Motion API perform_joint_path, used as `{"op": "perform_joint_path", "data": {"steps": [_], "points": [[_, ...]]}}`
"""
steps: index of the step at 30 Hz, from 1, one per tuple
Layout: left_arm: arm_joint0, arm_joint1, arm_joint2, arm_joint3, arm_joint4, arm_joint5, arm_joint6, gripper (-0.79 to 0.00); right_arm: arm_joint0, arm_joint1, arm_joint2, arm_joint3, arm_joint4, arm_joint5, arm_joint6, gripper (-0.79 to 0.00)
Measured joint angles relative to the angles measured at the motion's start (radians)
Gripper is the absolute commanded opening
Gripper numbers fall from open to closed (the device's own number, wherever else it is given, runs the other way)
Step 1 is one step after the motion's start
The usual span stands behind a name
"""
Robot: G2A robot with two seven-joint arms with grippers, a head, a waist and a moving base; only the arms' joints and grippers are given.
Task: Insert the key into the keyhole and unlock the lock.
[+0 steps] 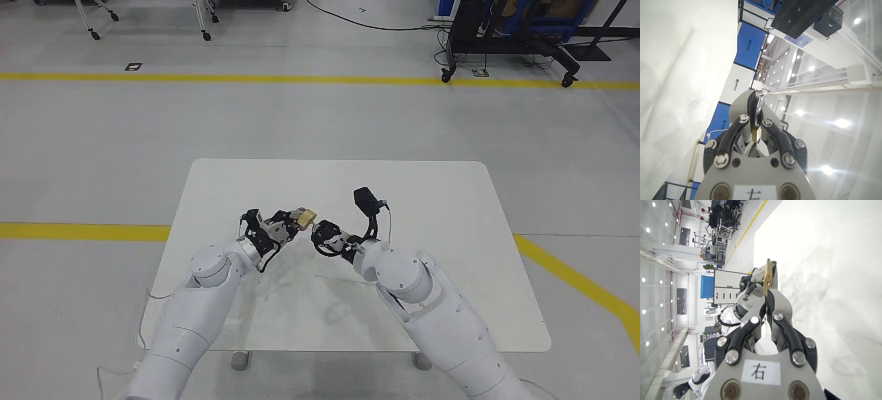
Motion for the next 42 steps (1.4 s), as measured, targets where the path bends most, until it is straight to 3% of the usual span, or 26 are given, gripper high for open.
{"op": "perform_joint_path", "data": {"steps": [8,40,41,42], "points": [[0.007,0.001,0.006,-0.010,0.007,-0.005,-0.023,-0.785,-0.015,0.010,0.034,-0.002,0.035,-0.029,0.075,-0.785],[-0.006,0.003,0.028,-0.006,0.042,-0.006,-0.066,-0.785,0.030,0.006,0.025,0.064,0.060,-0.005,0.052,-0.785],[-0.007,0.003,0.028,-0.004,0.039,-0.004,-0.067,-0.785,0.029,0.006,0.028,0.063,0.067,-0.005,0.048,-0.554],[-0.007,0.003,0.028,-0.003,0.036,-0.003,-0.068,-0.785,0.028,0.005,0.030,0.062,0.071,-0.005,0.047,-0.237]]}}
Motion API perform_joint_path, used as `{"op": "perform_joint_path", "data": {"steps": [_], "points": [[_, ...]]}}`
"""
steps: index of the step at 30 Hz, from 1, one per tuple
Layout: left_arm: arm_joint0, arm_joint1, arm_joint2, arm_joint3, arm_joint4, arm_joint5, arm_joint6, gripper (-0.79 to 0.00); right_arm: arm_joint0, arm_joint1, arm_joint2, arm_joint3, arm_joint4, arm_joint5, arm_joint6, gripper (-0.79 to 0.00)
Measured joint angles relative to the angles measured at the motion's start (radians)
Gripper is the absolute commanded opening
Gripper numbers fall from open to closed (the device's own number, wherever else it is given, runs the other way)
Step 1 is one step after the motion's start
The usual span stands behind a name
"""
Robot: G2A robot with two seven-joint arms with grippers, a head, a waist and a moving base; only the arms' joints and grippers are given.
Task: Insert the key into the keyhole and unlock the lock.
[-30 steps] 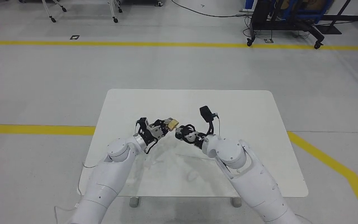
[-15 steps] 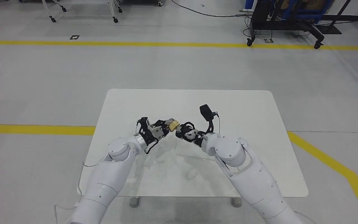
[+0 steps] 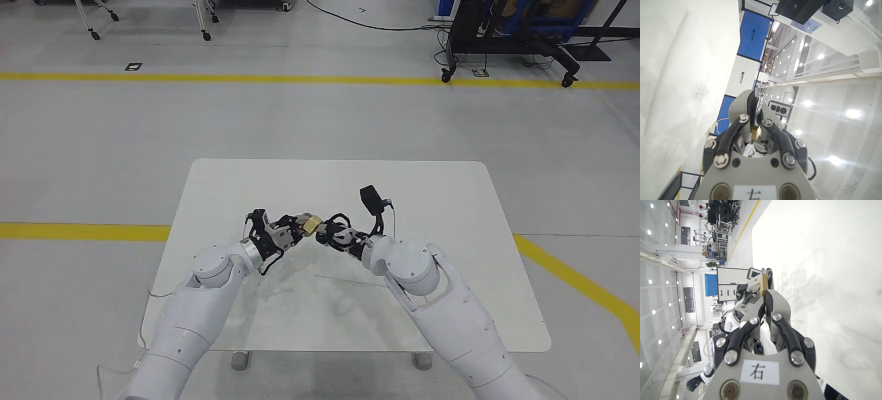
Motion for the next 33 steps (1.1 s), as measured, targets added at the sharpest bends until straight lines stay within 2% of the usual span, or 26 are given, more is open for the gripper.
{"op": "perform_joint_path", "data": {"steps": [1,2,8,11,12,13,14,19,24,27,33], "points": [[0.000,0.000,0.000,0.002,-0.003,0.002,0.000,-0.785,-0.001,0.000,0.002,-0.001,0.003,0.000,-0.001,-0.062],[-0.001,-0.001,-0.001,0.004,-0.010,0.004,0.001,-0.785,-0.002,0.000,0.003,-0.004,0.006,-0.001,-0.001,0.000],[-0.002,-0.002,-0.007,0.015,-0.037,0.008,0.010,-0.785,-0.012,0.001,0.010,-0.013,0.023,-0.011,-0.007,0.000],[-0.003,-0.003,-0.011,0.021,-0.049,0.010,0.018,-0.785,-0.017,0.001,0.011,-0.014,0.032,-0.019,-0.008,-0.212],[-0.003,-0.003,-0.012,0.022,-0.051,0.010,0.019,-0.785,-0.019,0.002,0.013,-0.015,0.033,-0.020,-0.008,-0.219],[-0.003,-0.003,-0.013,0.022,-0.052,0.010,0.021,-0.785,-0.021,0.002,0.014,-0.017,0.034,-0.021,-0.009,-0.339],[-0.003,-0.003,-0.014,0.022,-0.053,0.008,0.026,-0.785,-0.024,0.003,0.016,-0.021,0.034,-0.022,-0.010,-0.382],[0.000,-0.003,-0.014,0.017,-0.052,0.004,0.035,-0.785,-0.043,0.007,0.027,-0.046,0.034,-0.027,-0.012,-0.437],[0.000,-0.003,-0.015,0.020,-0.058,0.010,0.027,-0.785,-0.051,0.009,0.041,-0.038,0.054,-0.035,-0.006,-0.643],[-0.002,-0.002,-0.015,0.023,-0.056,0.015,0.028,-0.785,-0.051,0.010,0.041,-0.035,0.055,-0.038,-0.006,-0.711],[-0.004,-0.002,-0.011,0.023,-0.054,0.024,0.023,-0.785,-0.044,0.008,0.035,-0.022,0.066,-0.038,-0.012,-0.785]]}}
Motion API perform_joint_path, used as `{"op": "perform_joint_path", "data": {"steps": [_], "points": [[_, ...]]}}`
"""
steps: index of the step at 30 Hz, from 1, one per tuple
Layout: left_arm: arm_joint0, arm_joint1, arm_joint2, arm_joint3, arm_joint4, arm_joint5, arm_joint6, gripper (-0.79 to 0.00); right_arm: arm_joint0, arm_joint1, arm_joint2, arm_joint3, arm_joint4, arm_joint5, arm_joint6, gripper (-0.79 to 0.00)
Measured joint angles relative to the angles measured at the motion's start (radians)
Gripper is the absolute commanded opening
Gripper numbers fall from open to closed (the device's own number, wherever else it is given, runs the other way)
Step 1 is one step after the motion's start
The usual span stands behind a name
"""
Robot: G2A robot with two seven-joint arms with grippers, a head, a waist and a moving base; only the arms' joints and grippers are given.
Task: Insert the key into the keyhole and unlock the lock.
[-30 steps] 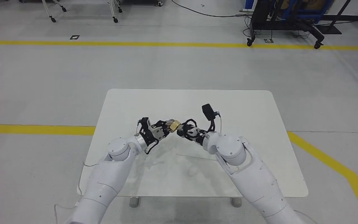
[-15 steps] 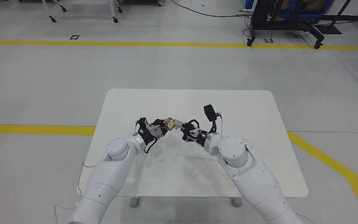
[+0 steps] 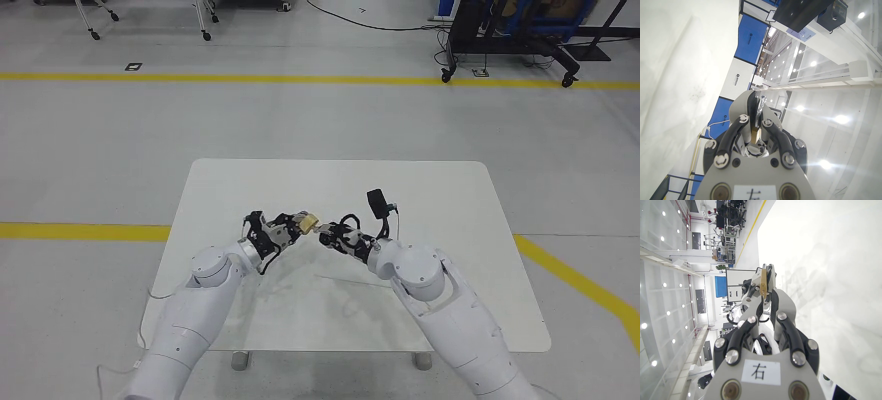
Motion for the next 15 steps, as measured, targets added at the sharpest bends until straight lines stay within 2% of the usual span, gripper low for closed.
{"op": "perform_joint_path", "data": {"steps": [14,15], "points": [[0.000,-0.001,0.008,-0.006,0.005,-0.010,-0.007,-0.785,0.030,-0.007,-0.020,0.040,0.025,0.004,-0.024,-0.785],[0.000,-0.001,0.009,-0.006,0.006,-0.012,-0.007,-0.785,0.032,-0.008,-0.020,0.042,0.031,0.004,-0.028,-0.536]]}}
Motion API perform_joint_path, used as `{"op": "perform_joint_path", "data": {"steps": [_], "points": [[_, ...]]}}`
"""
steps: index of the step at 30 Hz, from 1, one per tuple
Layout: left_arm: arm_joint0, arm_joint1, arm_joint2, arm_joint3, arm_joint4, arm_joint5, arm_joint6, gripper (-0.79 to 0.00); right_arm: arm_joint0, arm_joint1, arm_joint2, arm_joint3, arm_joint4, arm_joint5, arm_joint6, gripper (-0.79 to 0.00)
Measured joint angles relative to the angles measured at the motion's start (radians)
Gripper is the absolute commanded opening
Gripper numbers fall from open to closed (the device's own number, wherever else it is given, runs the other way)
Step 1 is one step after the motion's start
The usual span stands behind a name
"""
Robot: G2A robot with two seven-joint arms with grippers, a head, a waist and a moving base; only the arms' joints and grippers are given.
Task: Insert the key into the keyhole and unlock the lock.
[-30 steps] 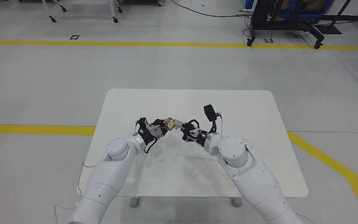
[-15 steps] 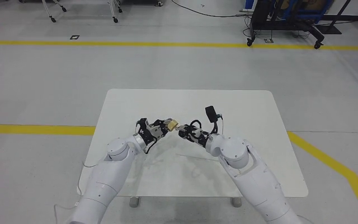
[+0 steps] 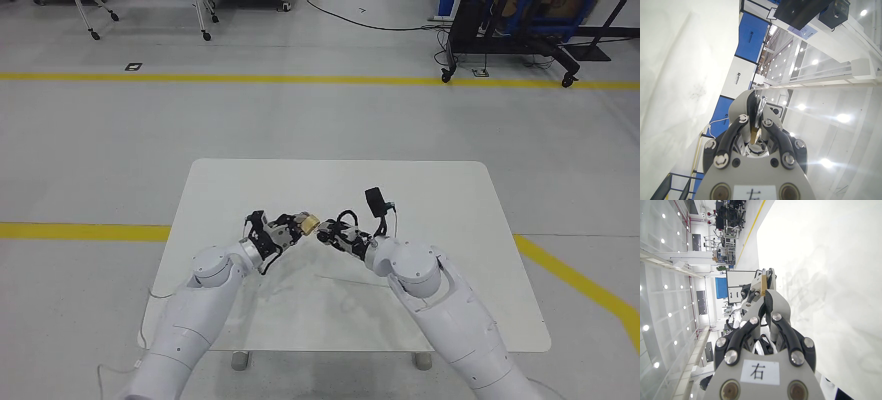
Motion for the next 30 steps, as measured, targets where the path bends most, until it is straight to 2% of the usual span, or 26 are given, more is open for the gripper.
{"op": "perform_joint_path", "data": {"steps": [1,2,16,19,20,21,23,25,27,30], "points": [[0.000,0.000,0.000,0.000,0.000,-0.003,0.000,-0.785,0.001,-0.001,0.000,0.001,0.009,-0.001,-0.004,-0.123],[0.001,0.000,-0.002,-0.001,-0.001,-0.008,0.001,-0.785,0.000,-0.002,0.003,0.001,0.025,-0.005,-0.005,0.000],[0.025,-0.001,-0.024,-0.023,-0.043,-0.067,0.020,-0.785,-0.003,-0.003,0.013,0.000,0.063,-0.018,0.009,0.000],[0.033,-0.003,-0.026,-0.028,-0.078,-0.083,-0.016,-0.785,-0.037,-0.005,0.050,0.005,0.145,-0.099,0.055,0.000],[0.035,-0.003,-0.029,-0.027,-0.091,-0.088,-0.029,-0.785,-0.055,-0.005,0.077,0.024,0.231,-0.171,0.108,-0.102],[0.035,-0.003,-0.031,-0.025,-0.095,-0.093,-0.035,-0.785,-0.064,-0.004,0.095,0.045,0.300,-0.220,0.149,-0.169],[0.037,-0.002,-0.037,-0.026,-0.094,-0.112,-0.042,-0.785,-0.071,-0.001,0.119,0.090,0.417,-0.290,0.229,-0.403],[0.039,-0.001,-0.040,-0.031,-0.087,-0.132,-0.051,-0.785,-0.070,0.000,0.127,0.118,0.478,-0.319,0.280,-0.477],[0.043,0.000,-0.040,-0.038,-0.079,-0.148,-0.058,-0.785,-0.066,0.000,0.130,0.143,0.531,-0.343,0.329,-0.591],[0.048,0.001,-0.038,-0.047,-0.071,-0.163,-0.067,-0.785,-0.048,-0.001,0.115,0.178,0.559,-0.339,0.384,-0.656]]}}
